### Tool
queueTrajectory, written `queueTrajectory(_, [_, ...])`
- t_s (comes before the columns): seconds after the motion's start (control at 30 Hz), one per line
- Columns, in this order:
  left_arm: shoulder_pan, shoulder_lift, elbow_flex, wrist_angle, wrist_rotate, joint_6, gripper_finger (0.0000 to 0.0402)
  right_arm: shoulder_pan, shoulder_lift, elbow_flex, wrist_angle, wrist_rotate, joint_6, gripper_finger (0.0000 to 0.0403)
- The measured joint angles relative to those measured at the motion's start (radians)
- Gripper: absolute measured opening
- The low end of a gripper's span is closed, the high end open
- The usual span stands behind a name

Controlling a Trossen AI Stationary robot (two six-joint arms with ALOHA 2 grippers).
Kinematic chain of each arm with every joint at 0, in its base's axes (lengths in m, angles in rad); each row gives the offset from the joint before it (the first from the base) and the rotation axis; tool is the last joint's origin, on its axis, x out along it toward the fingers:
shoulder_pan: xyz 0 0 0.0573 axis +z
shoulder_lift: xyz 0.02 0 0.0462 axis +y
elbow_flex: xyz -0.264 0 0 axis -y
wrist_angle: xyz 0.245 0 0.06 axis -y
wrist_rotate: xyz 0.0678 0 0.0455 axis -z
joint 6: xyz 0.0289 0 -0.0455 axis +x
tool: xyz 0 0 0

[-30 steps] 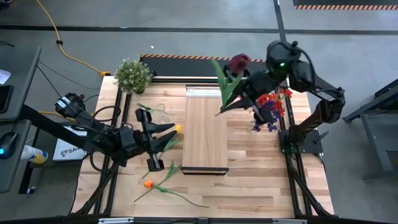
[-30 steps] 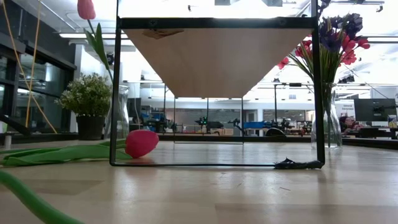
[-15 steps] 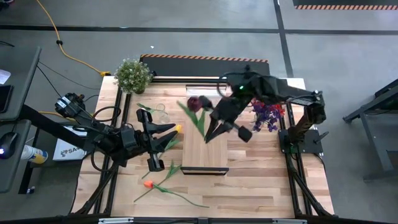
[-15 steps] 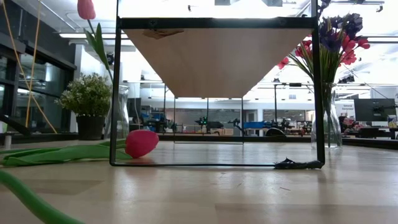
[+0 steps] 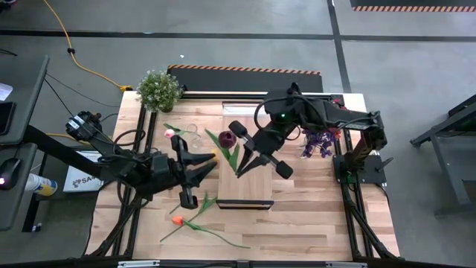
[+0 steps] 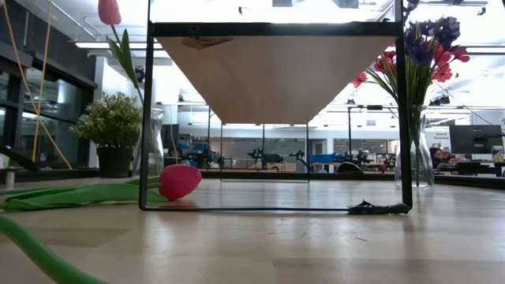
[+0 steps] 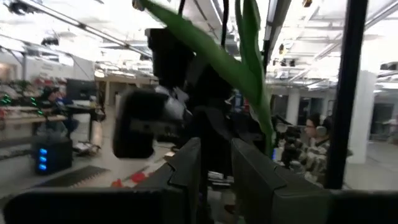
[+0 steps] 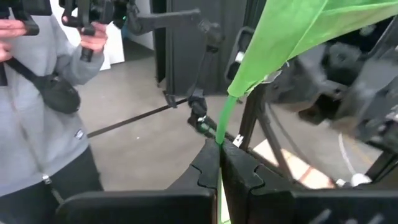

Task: Pick and place flowers into a vace then onto a shelf
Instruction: Put the dark red tulip into the left transparent vase

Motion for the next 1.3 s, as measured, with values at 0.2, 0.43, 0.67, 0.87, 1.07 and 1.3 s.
queueTrajectory(0.2, [0.0, 0.001, 0.0, -0.029, 0.018, -0.067, 0.0124, 0.0, 0.004, -0.012, 0.043, 0.001, 0.0, 0.0])
queueTrajectory(0.43, [0.0, 0.002, 0.0, -0.083, 0.032, -0.14, 0.0124, 0.0, 0.034, -0.014, 0.059, -0.003, 0.014, 0.0])
queueTrajectory(0.67, [0.001, 0.003, 0.0, -0.116, 0.033, -0.173, 0.0124, -0.003, 0.04, -0.013, 0.087, -0.008, 0.027, 0.0])
queueTrajectory(0.87, [0.008, 0.003, 0.0, -0.134, 0.046, -0.197, 0.0124, -0.003, 0.04, -0.013, 0.096, -0.005, 0.027, 0.0])
queueTrajectory(1.07, [0.07, 0.003, 0.0, -0.17, 0.154, -0.261, 0.0124, -0.003, 0.056, -0.012, 0.117, -0.009, 0.037, 0.0])
queueTrajectory(1.3, [0.099, 0.002, 0.0, -0.194, 0.195, -0.297, 0.0124, -0.003, 0.058, -0.012, 0.11, -0.018, 0.044, 0.0])
